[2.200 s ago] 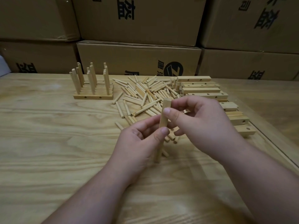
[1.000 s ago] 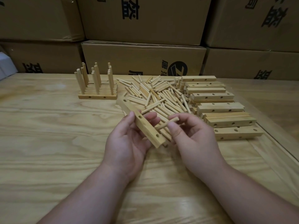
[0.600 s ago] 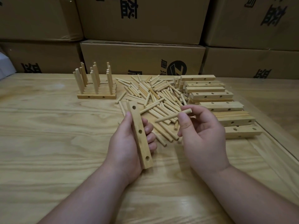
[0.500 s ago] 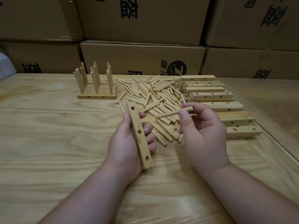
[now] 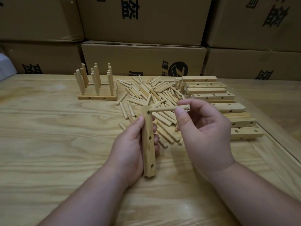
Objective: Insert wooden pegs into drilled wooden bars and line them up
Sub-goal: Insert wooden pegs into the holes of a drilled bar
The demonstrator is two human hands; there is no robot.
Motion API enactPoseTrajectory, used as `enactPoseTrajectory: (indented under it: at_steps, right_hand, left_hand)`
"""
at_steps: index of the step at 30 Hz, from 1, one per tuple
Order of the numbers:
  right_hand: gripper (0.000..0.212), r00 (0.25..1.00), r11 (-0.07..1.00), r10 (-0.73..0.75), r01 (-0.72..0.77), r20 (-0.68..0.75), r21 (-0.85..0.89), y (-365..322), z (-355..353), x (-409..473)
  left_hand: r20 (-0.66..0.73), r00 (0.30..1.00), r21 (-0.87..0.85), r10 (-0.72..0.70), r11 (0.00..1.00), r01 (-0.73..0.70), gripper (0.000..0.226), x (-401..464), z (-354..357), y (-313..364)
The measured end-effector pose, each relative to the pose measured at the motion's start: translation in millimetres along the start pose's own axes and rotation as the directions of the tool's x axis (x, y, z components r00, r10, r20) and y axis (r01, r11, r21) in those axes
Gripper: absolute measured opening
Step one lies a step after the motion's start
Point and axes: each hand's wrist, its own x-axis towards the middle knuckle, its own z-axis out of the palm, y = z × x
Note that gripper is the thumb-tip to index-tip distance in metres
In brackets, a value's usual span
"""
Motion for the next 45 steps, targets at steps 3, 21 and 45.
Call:
enactPoseTrajectory:
  at_steps: [3,21,45]
  right_hand:
    - [0.009,0.999,0.999,-0.032,0.032,0.031,-0.022,0.3,-0.5,0.4]
    - [0.009,1.0,1.0,-0.019,0.019,0.014,-0.011,1.1,-3.2,4.2]
    - [0.018,0.991,1.0,0.006,-0.006,0.137,0.002,-0.5,-11.3,14.4]
  left_hand:
    - [-0.016,1.0,0.011,-0.001,1.0,0.001,0.033,-0.3,0.0,-0.3]
    - [0.084,0.994,0.065,0.072,0.995,-0.077,0.023,0.2,-2.3,-3.9]
    - [0.193,0.98,0.088,0.051,0.994,-0.069,0.023,1.6,-7.8,-3.8]
